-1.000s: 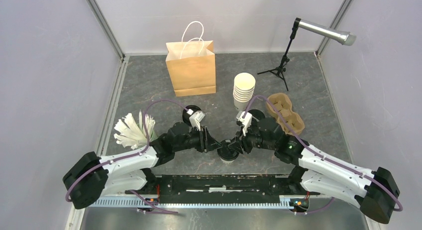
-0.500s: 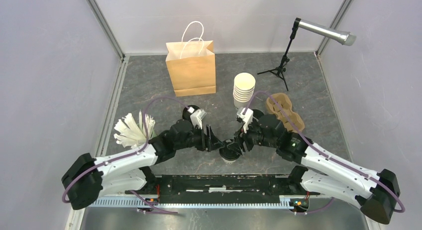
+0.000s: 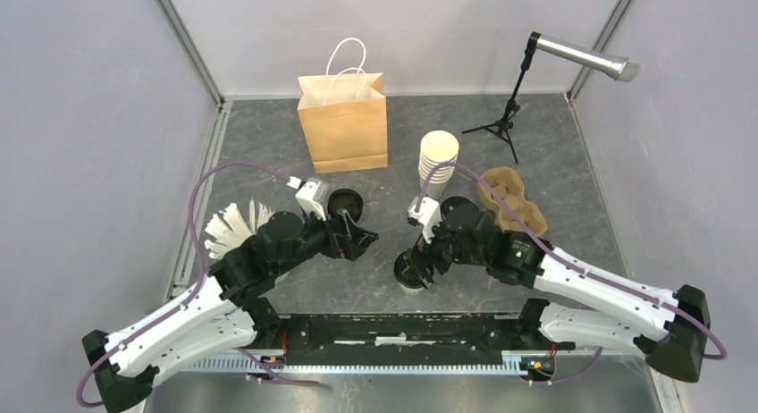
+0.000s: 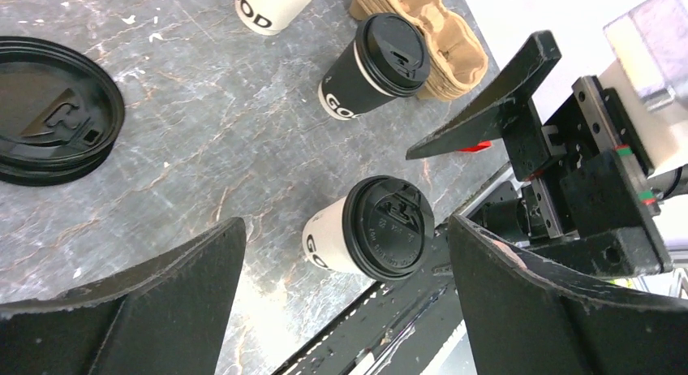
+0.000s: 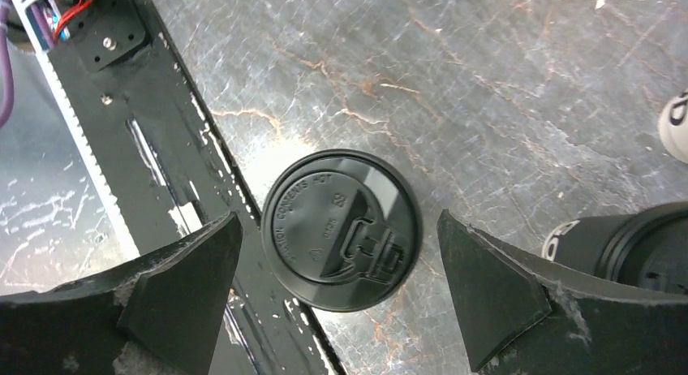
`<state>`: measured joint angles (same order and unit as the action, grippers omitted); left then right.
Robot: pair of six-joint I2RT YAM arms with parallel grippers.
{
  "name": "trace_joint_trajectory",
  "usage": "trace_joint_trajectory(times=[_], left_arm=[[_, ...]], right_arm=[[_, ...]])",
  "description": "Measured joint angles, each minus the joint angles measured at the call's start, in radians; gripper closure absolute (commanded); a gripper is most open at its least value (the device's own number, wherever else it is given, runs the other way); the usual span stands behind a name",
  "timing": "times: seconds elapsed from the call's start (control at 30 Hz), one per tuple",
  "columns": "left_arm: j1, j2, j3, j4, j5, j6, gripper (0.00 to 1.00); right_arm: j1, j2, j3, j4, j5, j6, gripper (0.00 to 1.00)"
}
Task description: Pack the takeout coffee
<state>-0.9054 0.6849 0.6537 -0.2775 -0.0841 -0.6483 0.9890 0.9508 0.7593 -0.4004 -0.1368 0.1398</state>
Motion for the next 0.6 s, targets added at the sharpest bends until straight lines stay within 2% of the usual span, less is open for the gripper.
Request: trace_joint_trajectory(times=[0.27,0.6], left_arm=[[0.0,-0.084,0.0,-0.074,-0.029,0.007,0.0],[0.0,-0.087,0.0,-0.089,-0.038,0.008,0.0]], right_arm=[[0.101,0.08,0.021,-0.027,0.068,-0.019,0.02],[0.129,0.137,0.04,-0.027,0.17,-0.042,0.02]])
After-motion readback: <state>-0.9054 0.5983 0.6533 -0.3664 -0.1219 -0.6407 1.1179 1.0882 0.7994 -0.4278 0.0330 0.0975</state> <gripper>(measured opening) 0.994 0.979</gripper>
